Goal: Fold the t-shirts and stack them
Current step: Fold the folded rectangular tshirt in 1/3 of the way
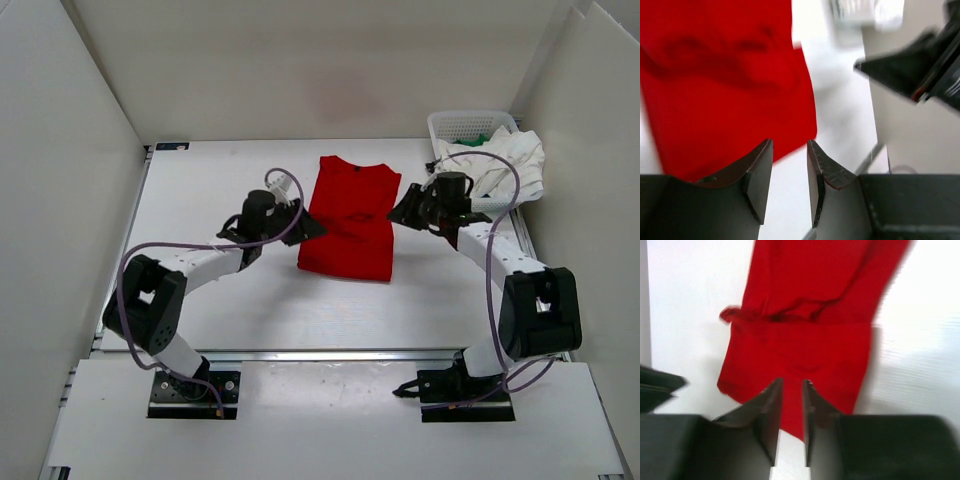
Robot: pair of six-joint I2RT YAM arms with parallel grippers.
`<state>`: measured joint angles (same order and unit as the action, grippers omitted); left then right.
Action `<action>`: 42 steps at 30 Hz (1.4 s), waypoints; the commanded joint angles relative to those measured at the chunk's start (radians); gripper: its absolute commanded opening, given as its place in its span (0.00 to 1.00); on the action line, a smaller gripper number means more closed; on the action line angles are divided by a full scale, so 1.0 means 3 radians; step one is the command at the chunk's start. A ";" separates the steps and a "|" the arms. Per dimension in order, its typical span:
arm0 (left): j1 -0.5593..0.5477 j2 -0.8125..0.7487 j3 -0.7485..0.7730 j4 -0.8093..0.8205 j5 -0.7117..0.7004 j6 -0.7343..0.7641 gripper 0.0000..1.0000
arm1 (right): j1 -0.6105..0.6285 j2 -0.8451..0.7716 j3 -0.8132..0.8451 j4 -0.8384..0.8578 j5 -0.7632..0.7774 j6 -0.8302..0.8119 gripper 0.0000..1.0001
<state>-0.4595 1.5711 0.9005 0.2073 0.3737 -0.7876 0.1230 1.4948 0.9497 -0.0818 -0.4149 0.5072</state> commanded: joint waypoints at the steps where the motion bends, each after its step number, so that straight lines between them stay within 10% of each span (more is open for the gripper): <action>1: -0.0140 0.0167 -0.0215 0.0122 0.0007 0.0022 0.43 | 0.0280 0.0053 -0.0032 0.0073 0.0008 -0.0105 0.15; 4: -0.0090 0.0448 -0.0220 0.0092 0.0069 0.0094 0.41 | 0.0673 0.0431 0.0233 -0.0018 -0.0110 -0.0218 0.01; 20: -0.0146 -0.0062 -0.1268 0.0481 0.0104 -0.0151 0.37 | 0.0909 0.2083 0.1579 -0.0233 -0.0182 -0.0269 0.00; 27: -0.0151 -0.0298 -0.0788 0.0372 0.0135 -0.0289 0.40 | 0.0919 0.1763 0.1610 -0.0269 -0.0228 -0.0310 0.00; 42: 0.0360 0.1108 0.0056 0.0659 0.0227 -0.0422 0.35 | 0.0526 0.0177 -0.0699 0.0707 -0.0519 0.0114 0.03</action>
<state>-0.3882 1.8977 0.8913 0.3878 0.4278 -0.9131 0.3065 1.5829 0.8764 0.0505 -0.5640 0.5007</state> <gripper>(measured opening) 0.349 0.031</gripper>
